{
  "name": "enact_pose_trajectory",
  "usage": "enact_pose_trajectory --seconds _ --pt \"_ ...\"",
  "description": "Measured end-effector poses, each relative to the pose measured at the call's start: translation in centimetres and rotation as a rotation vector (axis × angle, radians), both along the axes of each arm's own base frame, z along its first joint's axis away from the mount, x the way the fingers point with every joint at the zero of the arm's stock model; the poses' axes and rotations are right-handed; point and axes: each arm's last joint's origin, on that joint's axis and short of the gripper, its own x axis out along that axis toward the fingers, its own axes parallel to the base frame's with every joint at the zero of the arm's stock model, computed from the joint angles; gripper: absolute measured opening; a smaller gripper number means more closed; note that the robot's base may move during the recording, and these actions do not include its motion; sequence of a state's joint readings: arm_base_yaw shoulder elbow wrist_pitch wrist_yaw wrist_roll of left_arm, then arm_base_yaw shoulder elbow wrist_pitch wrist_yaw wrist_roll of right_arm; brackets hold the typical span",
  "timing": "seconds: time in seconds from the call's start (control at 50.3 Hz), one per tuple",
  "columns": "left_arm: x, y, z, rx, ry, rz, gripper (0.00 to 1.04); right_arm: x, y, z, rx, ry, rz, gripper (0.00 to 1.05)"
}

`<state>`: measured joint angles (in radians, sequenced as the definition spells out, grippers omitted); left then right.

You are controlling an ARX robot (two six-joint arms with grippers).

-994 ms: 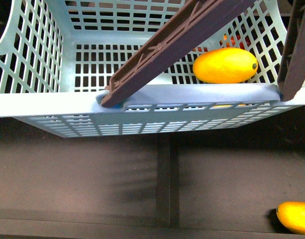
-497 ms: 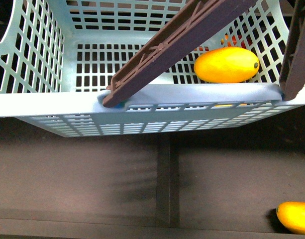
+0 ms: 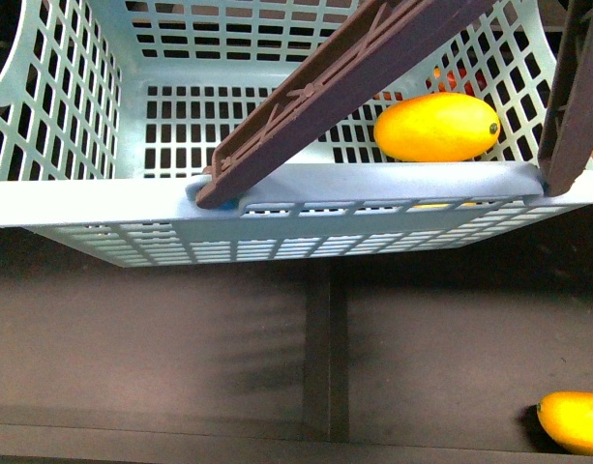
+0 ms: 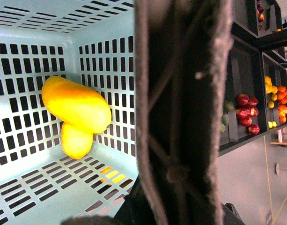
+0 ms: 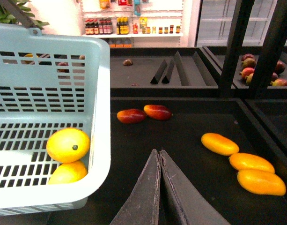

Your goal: Pick lemon and mango into basket

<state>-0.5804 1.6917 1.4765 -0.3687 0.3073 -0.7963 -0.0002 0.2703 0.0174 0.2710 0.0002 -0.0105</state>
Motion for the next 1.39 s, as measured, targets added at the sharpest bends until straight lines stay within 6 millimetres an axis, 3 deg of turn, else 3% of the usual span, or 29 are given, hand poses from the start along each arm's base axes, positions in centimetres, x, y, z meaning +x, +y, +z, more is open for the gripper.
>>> enact_pose_trajectory --seconds 0.676,0.954,1.153,1.233,1.392 --pt "0.0 0.0 0.0 -0.001 0.001 -0.001 0.04 -1.7 0.0 -0.4 0.000 0.006 0.000 0.03" --pt "0.0 0.0 0.0 0.000 0.000 0.001 0.04 -1.7 0.0 -0.3 0.000 0.005 0.000 0.41" --pt "0.0 0.0 0.0 0.000 0.000 0.001 0.04 -1.7 0.0 -0.3 0.000 0.005 0.000 0.82" --pt "0.1 -0.3 -0.4 0.027 -0.106 0.100 0.04 -1.7 0.0 -0.3 0.000 0.005 0.000 0.94" --pt "0.5 -0.5 -1.1 0.092 -0.253 0.233 0.04 -1.7 0.0 -0.3 0.001 0.005 0.000 0.96"
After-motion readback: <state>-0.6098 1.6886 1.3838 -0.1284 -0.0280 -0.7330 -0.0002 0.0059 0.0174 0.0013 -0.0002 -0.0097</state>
